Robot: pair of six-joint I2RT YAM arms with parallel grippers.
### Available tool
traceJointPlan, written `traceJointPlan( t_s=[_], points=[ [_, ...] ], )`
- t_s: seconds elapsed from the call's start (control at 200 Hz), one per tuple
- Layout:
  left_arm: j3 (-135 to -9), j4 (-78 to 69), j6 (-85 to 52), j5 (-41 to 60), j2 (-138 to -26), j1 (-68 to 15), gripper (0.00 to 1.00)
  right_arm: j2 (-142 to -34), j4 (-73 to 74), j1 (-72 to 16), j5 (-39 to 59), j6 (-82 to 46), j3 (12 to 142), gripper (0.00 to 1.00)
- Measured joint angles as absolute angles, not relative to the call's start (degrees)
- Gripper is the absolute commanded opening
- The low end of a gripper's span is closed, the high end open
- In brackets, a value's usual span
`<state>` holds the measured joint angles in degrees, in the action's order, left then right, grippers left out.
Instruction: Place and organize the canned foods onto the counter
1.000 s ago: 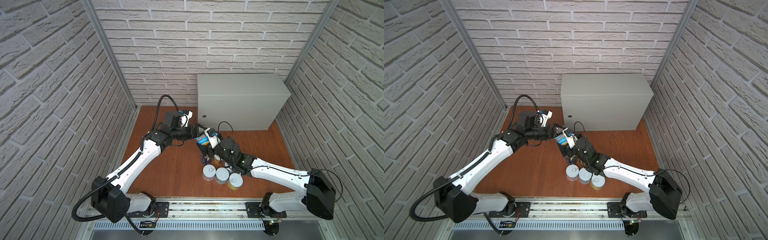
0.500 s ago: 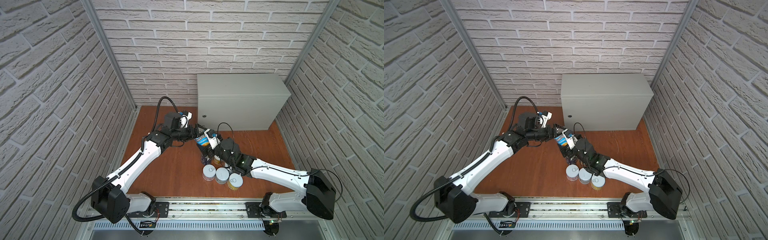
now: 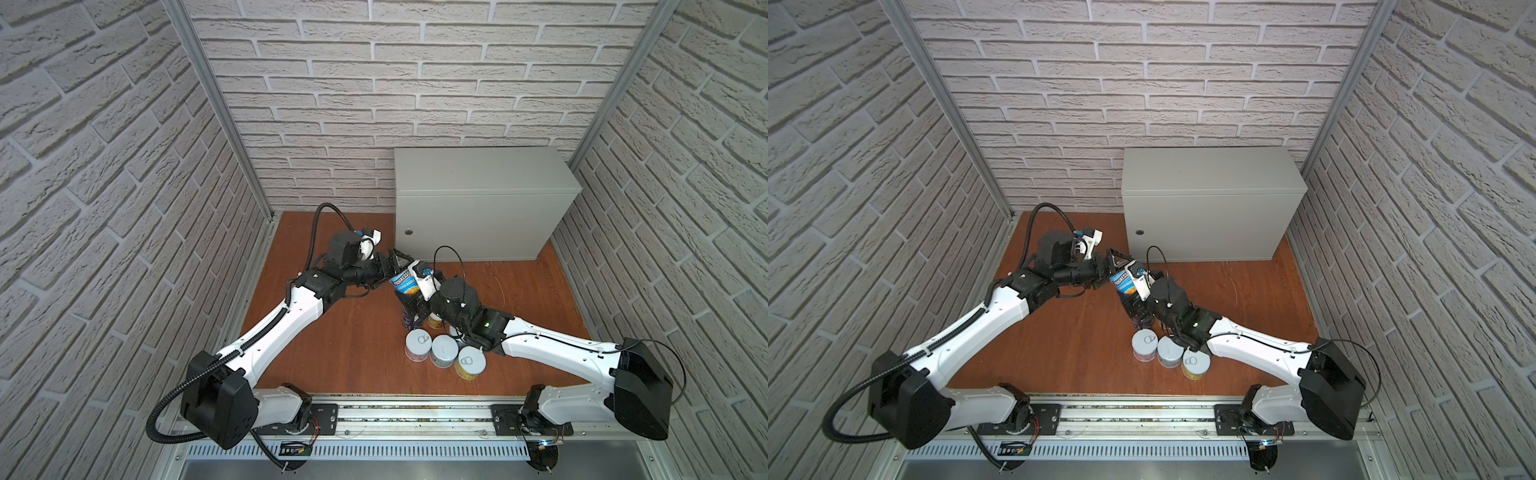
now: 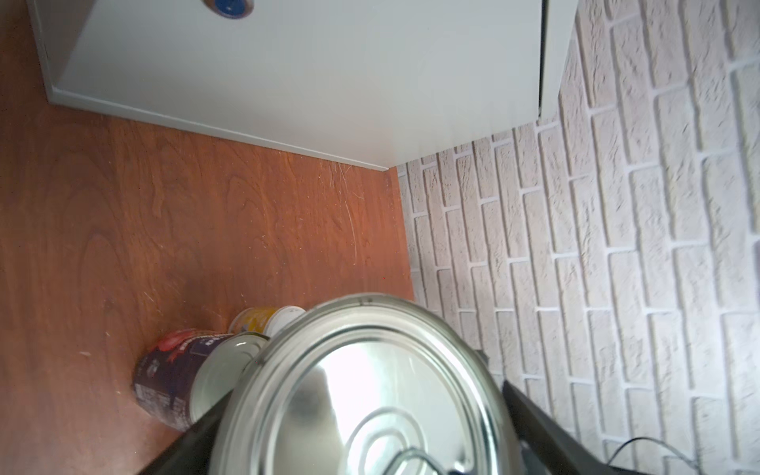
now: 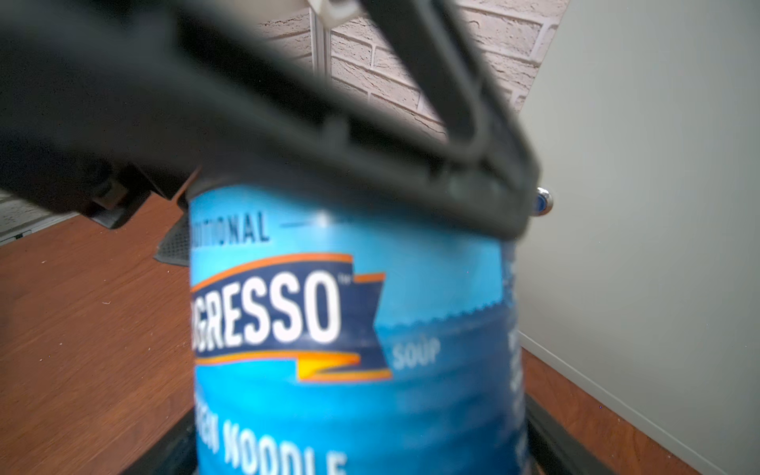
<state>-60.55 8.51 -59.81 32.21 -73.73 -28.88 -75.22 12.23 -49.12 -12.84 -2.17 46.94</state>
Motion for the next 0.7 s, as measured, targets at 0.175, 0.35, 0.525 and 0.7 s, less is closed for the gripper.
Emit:
traceJointPlan(
  t_s=[0.175, 0.35, 0.525, 0.7],
  points=[
    [-59.4, 3.8, -62.6, 31.1, -71.3, -27.2, 0.98, -75.2, 9.7, -48.9, -12.8, -3.3, 46.9, 0.79],
    [-57.7, 0.6, -64.3, 30.7, -70.1, -25.3, 0.98, -75.2, 7.7, -48.9, -12.8, -3.9, 46.9, 0.78],
    [-56.5, 0.6, -64.0, 29.2, -69.6, -23.9, 0.98, -74.8, 6.2, -48.9, -13.1, -4.3, 46.9, 0.77],
    [-56.4, 0.7, -62.9, 27.6, -68.6, -23.4, 0.98, -73.3, 4.8, -48.8, -13.8, -4.9, 46.9, 0.76]
  ],
)
